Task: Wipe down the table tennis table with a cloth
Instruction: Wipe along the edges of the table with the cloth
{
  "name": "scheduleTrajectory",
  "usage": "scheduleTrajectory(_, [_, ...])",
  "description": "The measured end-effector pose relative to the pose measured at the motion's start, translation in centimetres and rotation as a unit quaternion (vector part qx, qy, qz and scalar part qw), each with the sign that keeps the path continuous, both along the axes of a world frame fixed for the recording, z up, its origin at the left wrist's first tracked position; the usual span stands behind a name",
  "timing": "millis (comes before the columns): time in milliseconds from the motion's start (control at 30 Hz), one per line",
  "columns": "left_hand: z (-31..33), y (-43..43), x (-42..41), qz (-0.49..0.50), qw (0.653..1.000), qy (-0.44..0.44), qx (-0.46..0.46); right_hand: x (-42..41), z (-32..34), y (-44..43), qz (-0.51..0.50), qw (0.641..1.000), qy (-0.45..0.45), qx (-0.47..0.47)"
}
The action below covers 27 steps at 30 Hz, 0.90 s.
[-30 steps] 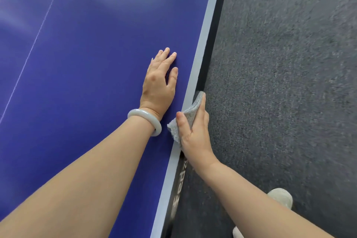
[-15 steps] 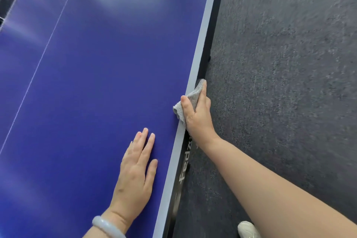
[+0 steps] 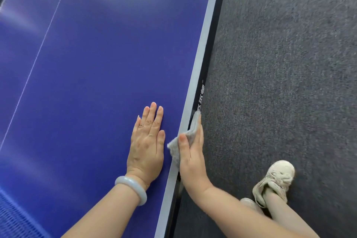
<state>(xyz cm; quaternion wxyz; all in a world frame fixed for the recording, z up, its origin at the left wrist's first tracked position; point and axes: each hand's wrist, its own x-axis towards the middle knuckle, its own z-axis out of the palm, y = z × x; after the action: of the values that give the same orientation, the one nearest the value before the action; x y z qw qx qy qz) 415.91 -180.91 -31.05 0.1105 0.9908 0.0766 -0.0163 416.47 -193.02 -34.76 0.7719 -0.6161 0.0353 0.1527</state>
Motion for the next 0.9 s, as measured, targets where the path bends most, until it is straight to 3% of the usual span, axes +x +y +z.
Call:
scheduleTrajectory(233, [0.0,0.1,-0.3,0.003,1.000,-0.018,-0.019,9.6,0.7,0.9,-0.017,0.997,0.077,-0.018])
scheduleTrajectory(367, [-0.1,0.1,-0.3,0.005,0.999,-0.033,-0.037,0.6,0.4,0.6,-0.017,0.999,0.013,-0.035])
scheduleTrajectory(533, [-0.2,0.3,-0.4,0.004,0.998,-0.050,-0.047,-13.4,0.6,-1.6,0.124,0.992,0.027,-0.020])
scheduleTrajectory(767, [-0.4,0.4,-0.5,0.002,0.998,-0.060,-0.036,-4.0,2.0,-0.5,0.096,0.990,0.072,-0.078])
scheduleTrajectory(900, [-0.3,0.4,-0.5,0.004,0.997,-0.062,-0.045,-9.0,2.7,-1.0,0.145,0.979,0.105,-0.094])
